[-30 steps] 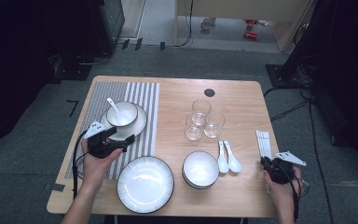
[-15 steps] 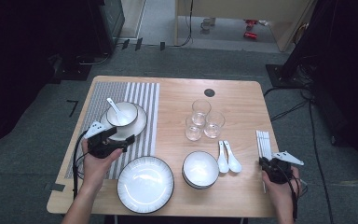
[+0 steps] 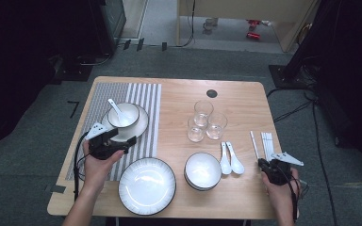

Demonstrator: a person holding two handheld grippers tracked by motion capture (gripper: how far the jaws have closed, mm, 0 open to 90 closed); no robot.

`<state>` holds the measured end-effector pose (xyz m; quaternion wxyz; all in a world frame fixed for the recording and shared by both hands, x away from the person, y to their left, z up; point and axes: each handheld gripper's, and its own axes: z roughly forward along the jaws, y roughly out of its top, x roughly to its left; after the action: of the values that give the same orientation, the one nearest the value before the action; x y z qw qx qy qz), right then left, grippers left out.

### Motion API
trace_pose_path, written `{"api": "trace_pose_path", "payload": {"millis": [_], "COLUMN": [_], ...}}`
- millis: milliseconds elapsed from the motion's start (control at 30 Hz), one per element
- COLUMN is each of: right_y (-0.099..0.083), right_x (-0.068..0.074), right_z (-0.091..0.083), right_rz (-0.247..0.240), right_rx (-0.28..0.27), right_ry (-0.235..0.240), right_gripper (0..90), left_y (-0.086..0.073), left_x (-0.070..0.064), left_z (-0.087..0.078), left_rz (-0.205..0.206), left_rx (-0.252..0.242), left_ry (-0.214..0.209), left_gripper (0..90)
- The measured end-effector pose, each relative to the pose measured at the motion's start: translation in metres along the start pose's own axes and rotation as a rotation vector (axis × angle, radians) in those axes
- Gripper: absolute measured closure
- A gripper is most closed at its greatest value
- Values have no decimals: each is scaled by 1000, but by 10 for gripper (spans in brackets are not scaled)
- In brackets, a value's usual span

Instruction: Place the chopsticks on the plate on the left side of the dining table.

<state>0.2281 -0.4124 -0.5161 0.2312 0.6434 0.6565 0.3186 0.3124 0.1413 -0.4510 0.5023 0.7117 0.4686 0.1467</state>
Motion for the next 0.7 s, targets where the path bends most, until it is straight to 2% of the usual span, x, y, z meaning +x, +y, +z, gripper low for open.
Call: {"api": "trace_pose_path", "payload": {"millis": [267,533,700], "right_y": [0,1,0], "right_x": [4,15,28], "right_z": [1,5,8], "right_rz": [-3,-2,-38], "right_rx": [-7,-17,-26], "right_ry": [-12,-39,-56], "right_gripper": [812,814,849], "left_y": [0,-1,-1], "left_x": [1,0,-1], "left_z": [0,1,2], "left_rz": [-2,3,7], "left_rx": [1,6,9], "left_ry": [0,1,2], "left_gripper": [105,105,105]}}
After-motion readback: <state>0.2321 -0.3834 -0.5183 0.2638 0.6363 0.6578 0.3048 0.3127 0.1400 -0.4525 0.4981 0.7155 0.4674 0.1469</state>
